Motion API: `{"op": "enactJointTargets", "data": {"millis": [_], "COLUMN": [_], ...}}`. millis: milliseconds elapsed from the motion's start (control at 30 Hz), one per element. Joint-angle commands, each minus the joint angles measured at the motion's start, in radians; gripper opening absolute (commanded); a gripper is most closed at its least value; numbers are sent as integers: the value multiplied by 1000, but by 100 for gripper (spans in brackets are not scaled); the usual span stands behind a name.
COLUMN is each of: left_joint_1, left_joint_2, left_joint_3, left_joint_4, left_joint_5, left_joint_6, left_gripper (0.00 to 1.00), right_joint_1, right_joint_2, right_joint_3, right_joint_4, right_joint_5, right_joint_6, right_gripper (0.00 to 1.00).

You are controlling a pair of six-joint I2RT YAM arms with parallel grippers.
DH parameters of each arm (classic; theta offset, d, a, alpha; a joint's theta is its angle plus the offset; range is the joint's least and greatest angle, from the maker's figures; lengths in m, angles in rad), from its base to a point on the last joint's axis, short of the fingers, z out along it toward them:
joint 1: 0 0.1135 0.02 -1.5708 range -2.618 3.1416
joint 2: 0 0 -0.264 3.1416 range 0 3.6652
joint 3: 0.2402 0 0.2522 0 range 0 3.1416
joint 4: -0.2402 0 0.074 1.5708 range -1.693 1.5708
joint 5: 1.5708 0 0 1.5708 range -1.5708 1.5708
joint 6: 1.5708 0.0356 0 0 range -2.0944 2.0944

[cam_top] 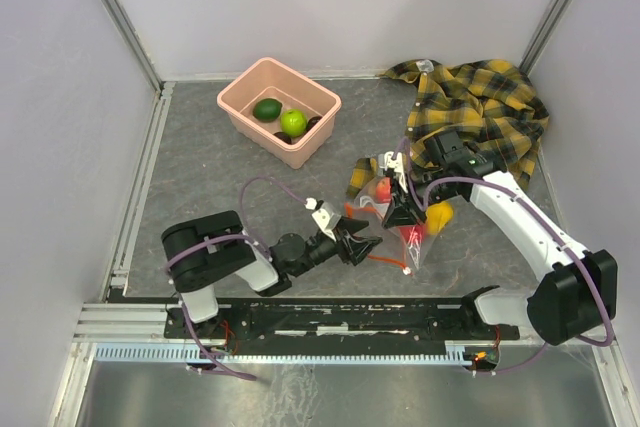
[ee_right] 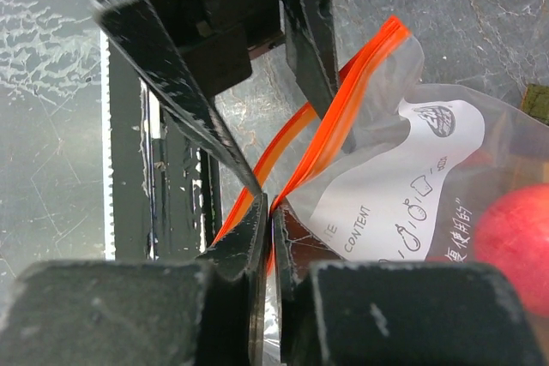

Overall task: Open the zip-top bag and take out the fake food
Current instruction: Pick up the fake fruit from the zipper food storage bag.

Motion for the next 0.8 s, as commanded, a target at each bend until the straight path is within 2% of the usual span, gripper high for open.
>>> {"op": "enactJointTargets", "data": {"millis": [0, 233, 367, 433, 633, 767], "left_joint_1": [-4, -4, -4, -4, -4, -4], "left_joint_2": [79, 152, 175, 182, 210, 222], "left_joint_3": [26, 60, 66, 66, 66, 65], "left_joint_4": [175, 203, 205, 204, 205, 205], "left_joint_5": [1, -23, -23, -21, 11, 38], "left_joint_6": [82, 145, 165, 170, 216, 276], "left_gripper": [65, 65, 65, 65, 65, 65], "right_joint_1": [14, 16, 15, 12, -69, -178], "right_joint_2": [2, -5, -19, -24, -37, -46], "right_joint_3": [53, 73, 80, 93, 137, 112], "right_joint_4": [-28, -79, -110, -135, -229, -162], "right_joint_5": [-44, -18, -21, -28, 28, 187], "right_joint_6": [-47, -97, -134, -153, -238, -191], "right_gripper": [13, 35, 55, 62, 65, 59]}}
